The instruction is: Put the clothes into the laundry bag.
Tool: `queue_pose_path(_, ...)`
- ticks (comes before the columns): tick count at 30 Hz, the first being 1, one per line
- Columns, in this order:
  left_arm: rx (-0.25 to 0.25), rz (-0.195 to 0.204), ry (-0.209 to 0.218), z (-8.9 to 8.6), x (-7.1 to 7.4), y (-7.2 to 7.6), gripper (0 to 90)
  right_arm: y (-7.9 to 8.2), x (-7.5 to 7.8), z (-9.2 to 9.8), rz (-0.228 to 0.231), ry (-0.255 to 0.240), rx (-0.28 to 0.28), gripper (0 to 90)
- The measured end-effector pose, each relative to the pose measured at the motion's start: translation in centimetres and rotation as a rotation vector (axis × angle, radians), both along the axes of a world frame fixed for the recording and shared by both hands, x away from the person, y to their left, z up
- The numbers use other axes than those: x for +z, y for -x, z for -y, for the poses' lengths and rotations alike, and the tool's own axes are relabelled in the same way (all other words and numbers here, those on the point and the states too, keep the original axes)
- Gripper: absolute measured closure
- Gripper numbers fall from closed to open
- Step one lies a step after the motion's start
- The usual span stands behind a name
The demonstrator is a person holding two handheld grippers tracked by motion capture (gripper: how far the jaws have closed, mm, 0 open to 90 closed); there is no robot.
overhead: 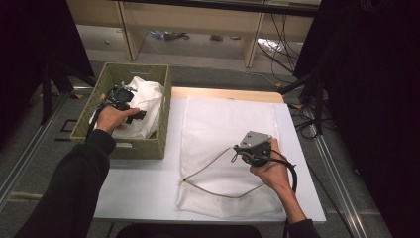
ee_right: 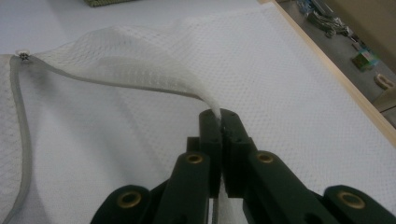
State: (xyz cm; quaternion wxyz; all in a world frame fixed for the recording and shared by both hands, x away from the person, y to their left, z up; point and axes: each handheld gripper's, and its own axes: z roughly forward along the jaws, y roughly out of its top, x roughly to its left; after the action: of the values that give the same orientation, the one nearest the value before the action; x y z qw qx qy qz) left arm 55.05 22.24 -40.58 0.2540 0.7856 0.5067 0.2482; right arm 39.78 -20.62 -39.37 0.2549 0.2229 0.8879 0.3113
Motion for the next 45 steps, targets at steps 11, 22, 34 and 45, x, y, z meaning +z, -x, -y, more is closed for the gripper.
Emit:
queue_pose_path(11, 0.055, -0.221, -0.004, -1.3, -4.7, -2.3, 0.0, 0.2, 0.0, 0.2, -0.016, -0.009, -0.014, 89.6)
queue_pose_path(22, -0.011, -0.244, 0.115, -2.8, -3.8, -2.0, 35.0, 0.0, 0.0, 0.3, -0.009, -0.004, 0.006, 89.6)
queue_pose_path(34, 0.068, -0.237, 0.028, -2.3, -4.4, -2.9, 49.4, 0.1, 0.0, 0.4, -0.006, -0.002, 0.006, 89.6)
queue_pose_path(45, 0.03, -0.151, 0.307, -5.3, 0.0, -1.0, 62.1, -0.1, -0.1, 0.7, -0.012, -0.003, -0.003, 89.7)
